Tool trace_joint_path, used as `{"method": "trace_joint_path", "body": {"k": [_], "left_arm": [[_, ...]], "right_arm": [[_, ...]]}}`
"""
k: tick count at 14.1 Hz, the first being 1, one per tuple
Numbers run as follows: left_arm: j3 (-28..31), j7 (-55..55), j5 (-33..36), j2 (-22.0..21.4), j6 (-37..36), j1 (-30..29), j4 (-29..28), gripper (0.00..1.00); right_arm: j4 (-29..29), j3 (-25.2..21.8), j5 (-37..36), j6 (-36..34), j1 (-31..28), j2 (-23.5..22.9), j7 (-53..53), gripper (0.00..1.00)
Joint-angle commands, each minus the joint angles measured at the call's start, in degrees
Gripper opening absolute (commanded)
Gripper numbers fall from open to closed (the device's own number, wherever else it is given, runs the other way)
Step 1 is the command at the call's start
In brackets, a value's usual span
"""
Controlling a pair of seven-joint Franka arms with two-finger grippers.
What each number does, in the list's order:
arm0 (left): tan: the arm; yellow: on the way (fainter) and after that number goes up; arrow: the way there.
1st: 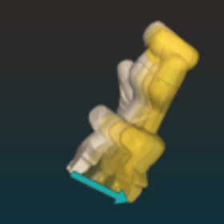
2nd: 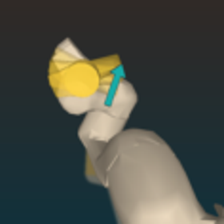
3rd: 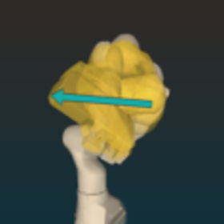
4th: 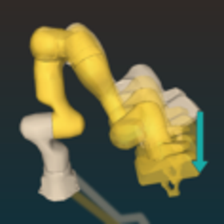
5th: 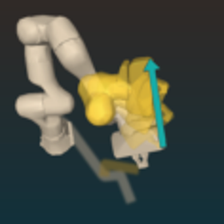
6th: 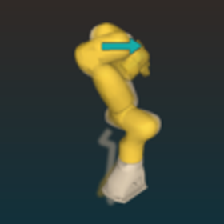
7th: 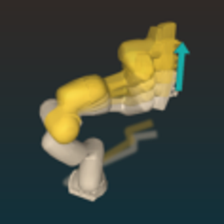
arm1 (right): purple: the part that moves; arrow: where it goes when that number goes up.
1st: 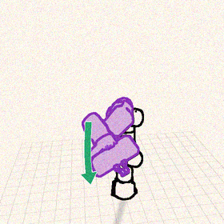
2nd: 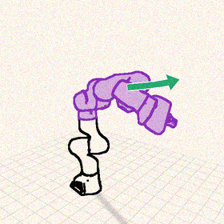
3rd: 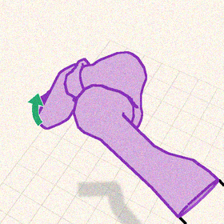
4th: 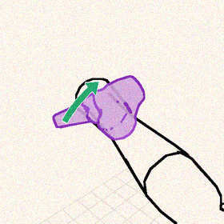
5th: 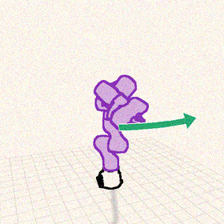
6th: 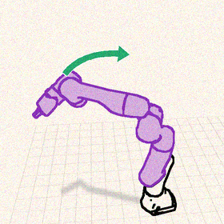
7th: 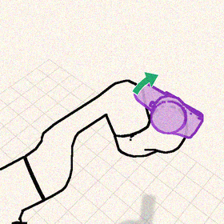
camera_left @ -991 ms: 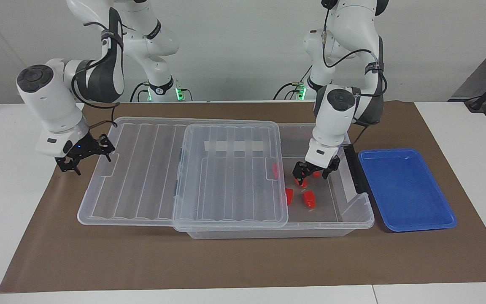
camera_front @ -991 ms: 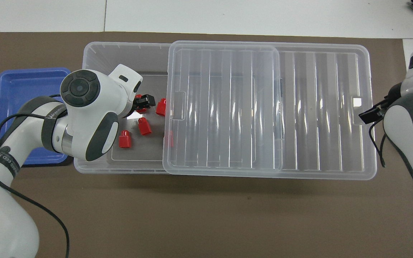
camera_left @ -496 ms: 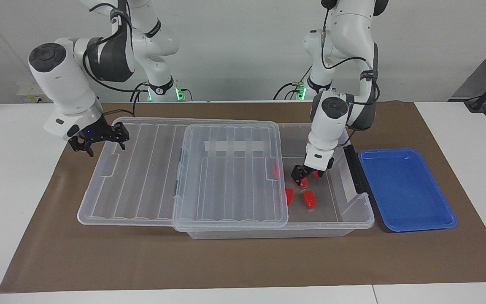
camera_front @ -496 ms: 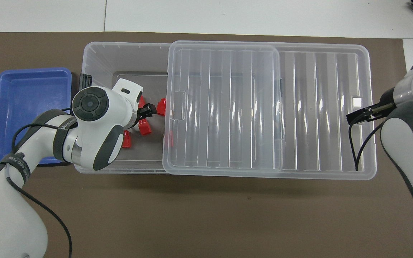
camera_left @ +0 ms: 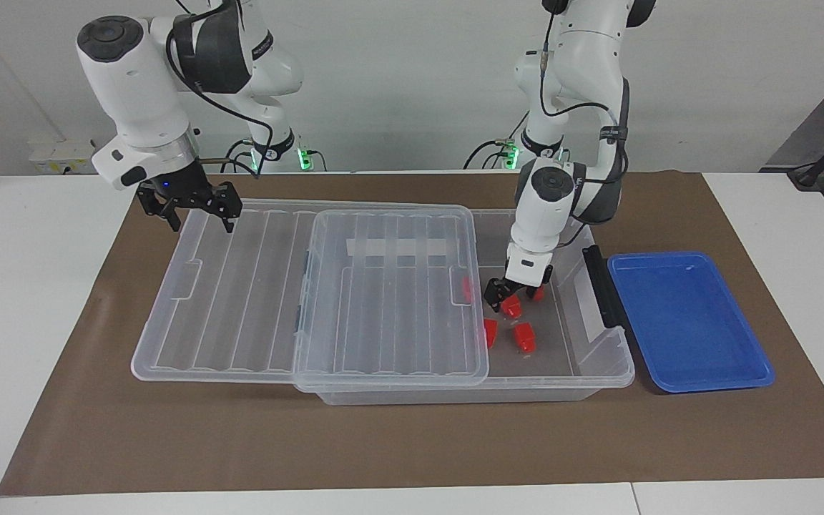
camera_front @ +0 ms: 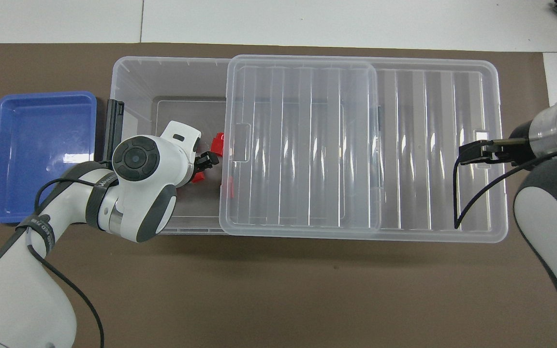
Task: Place red block in blue tray from box
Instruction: 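Close the left gripper on the red block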
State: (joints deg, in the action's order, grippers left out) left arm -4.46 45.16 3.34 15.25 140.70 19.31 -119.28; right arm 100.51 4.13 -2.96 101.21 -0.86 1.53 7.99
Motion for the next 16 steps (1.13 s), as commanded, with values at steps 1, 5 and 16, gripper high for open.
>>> {"method": "trace_joint_path", "body": {"k": [1, 5, 16], "left_arm": [[0.77, 3.35, 1.41, -2.24, 0.89, 1.96, -2.44, 1.0], [0.69, 3.8, 1.41, -2.24, 1.07, 2.14, -2.44, 1.0], [0.77, -1.1, 1.49, -2.06, 1.69, 1.52, -2.01, 0.63]], "right_arm": [[-4.52, 1.32, 0.32, -3.28, -1.78, -0.12, 3.17, 0.98], [-9.97, 1.32, 0.41, -8.55, -2.13, -0.39, 3.53, 0.98], [-8.32, 0.79, 0.41, -13.13, -1.51, 1.9, 2.83, 0.99]]}}
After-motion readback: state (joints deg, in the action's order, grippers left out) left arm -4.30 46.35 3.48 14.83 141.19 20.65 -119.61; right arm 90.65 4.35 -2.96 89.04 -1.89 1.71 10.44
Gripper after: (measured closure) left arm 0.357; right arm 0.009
